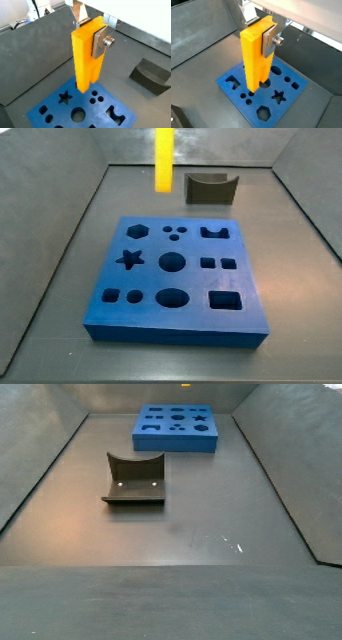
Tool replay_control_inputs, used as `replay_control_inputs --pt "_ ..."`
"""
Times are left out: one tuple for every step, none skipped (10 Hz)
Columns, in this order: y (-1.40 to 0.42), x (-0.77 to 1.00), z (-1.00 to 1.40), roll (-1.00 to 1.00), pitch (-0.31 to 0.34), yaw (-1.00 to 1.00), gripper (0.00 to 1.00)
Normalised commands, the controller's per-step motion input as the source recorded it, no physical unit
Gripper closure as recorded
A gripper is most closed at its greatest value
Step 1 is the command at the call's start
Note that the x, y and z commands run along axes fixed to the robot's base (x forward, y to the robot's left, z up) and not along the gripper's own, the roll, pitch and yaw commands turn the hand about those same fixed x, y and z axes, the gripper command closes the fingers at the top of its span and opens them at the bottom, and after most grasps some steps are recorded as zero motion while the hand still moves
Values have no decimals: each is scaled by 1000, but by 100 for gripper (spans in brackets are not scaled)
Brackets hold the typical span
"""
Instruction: Insert the double-square object.
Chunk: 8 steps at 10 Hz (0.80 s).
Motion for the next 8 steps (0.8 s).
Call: replay_control_inputs --pt "-37 14 0 0 0 0 100" --pt "-117 306 -237 -23 -26 -83 100" --pt "-157 480 -454 -31 -54 -466 100" --pt "-180 554 -517 -24 -46 -491 100" --pt "-151 666 -526 -23 -20 -417 100" --pt "-169 694 -520 -17 -6 -386 100" --pt "-289 626 -360 4 0 -383 100" --pt "-331 563 -217 16 10 -400 100"
